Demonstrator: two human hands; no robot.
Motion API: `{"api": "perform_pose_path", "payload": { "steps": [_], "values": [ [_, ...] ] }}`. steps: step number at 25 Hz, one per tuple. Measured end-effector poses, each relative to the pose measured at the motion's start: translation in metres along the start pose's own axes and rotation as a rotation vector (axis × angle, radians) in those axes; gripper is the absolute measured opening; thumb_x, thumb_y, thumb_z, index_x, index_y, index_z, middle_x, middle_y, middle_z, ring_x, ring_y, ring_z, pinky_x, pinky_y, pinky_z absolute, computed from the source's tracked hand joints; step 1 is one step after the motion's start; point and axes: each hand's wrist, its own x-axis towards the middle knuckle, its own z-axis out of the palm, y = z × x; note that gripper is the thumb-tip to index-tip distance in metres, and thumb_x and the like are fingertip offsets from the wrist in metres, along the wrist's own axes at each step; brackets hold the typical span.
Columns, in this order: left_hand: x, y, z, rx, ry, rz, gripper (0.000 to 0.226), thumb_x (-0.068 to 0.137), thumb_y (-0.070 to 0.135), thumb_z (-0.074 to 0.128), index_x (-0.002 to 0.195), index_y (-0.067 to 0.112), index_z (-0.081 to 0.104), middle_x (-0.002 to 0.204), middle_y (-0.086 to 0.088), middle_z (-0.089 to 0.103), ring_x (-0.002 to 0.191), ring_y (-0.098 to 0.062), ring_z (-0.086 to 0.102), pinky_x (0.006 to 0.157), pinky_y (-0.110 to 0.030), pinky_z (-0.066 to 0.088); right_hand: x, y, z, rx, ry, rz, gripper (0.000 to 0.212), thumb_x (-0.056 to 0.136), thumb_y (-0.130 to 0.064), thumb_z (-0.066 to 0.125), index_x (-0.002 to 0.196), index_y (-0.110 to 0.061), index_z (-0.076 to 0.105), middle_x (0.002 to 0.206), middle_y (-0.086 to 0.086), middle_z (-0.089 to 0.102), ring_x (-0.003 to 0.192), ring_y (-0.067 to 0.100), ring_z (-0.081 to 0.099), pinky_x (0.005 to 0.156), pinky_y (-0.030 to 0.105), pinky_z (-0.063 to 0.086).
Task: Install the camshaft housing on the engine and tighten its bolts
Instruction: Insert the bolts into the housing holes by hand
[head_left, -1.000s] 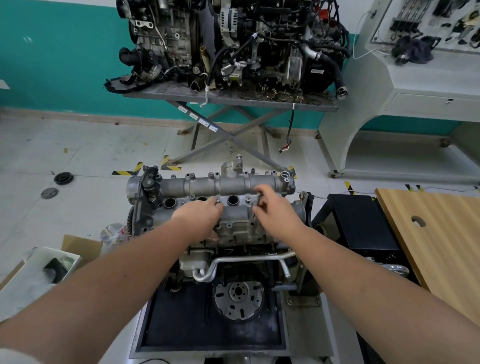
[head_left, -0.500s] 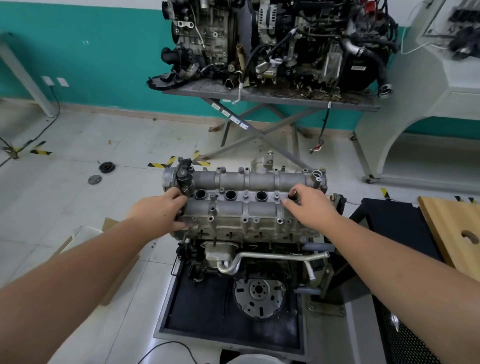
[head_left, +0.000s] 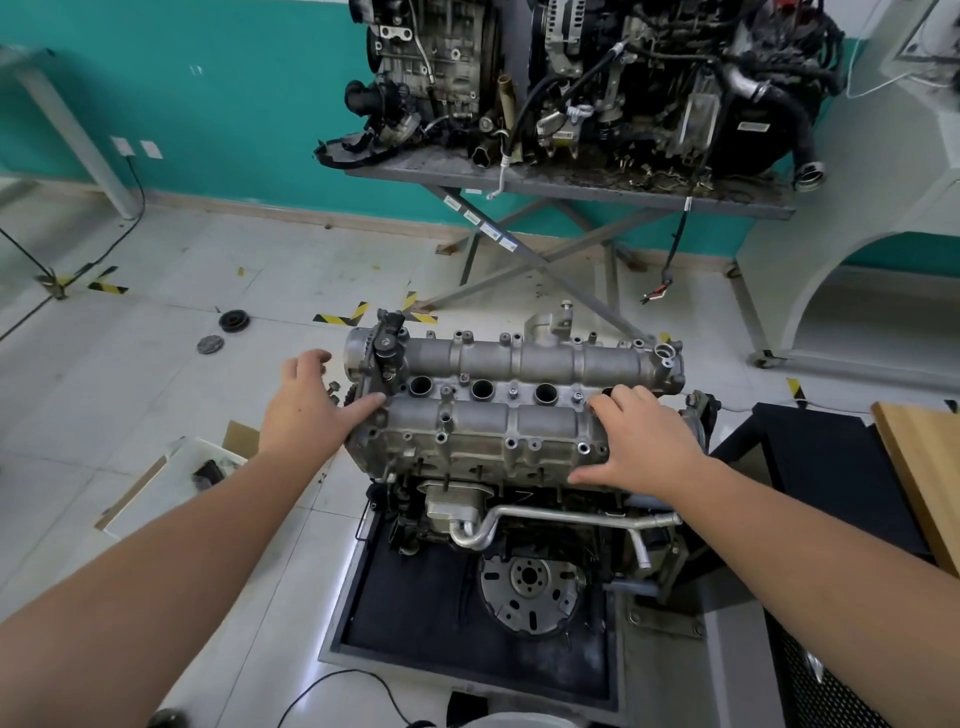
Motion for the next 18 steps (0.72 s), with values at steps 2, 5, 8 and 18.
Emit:
{"api": "perform_pose_path", "payload": {
  "steps": [2, 5, 8, 18],
  "values": [
    [0.007, 0.007, 0.001, -0.057, -0.086, -0.128, 0.073, 0.070, 0.069, 0.075, 0.117, 0.017, 0.055, 0.105, 0.006, 0.059, 0.083, -0.010, 0.055, 0.068, -0.030, 0.045, 0.001, -0.009, 0.001, -0.087, 0.049, 0.040, 0.096, 0.055, -0.093, 0.055, 0.121, -0.022, 0.050, 0.107, -0.002, 0.053, 0.100, 0.021, 0.051, 0.072, 0.037, 0.051],
    [0.016, 0.020, 0.008, -0.121, -0.167, -0.172, 0.048, 0.075, 0.060, 0.075, 0.096, 0.021, 0.057, 0.083, 0.006, 0.063, 0.071, -0.008, 0.058, 0.053, -0.025, 0.040, 0.000, -0.020, 0.002, -0.126, 0.068, 0.038, 0.087, 0.055, -0.083, 0.069, 0.114, -0.022, 0.051, 0.102, -0.001, 0.052, 0.095, 0.022, 0.051, 0.068, 0.038, 0.049],
    [0.024, 0.025, 0.009, -0.054, -0.189, -0.102, 0.032, 0.080, 0.049, 0.074, 0.087, 0.025, 0.055, 0.075, 0.009, 0.058, 0.067, -0.008, 0.054, 0.051, -0.025, 0.036, 0.002, -0.023, 0.001, -0.109, 0.037, 0.037, 0.083, 0.062, -0.077, 0.071, 0.120, -0.022, 0.049, 0.107, 0.000, 0.050, 0.099, 0.023, 0.049, 0.074, 0.039, 0.049],
    [0.038, 0.028, 0.013, 0.081, -0.221, -0.030, 0.028, 0.084, 0.026, 0.069, 0.073, 0.003, 0.060, 0.067, -0.012, 0.061, 0.061, -0.023, 0.056, 0.049, -0.028, 0.036, 0.002, -0.025, -0.007, -0.057, -0.044, 0.055, 0.084, 0.068, -0.075, 0.070, 0.128, -0.021, 0.043, 0.114, 0.001, 0.046, 0.108, 0.025, 0.045, 0.085, 0.044, 0.050]
  ]
}}
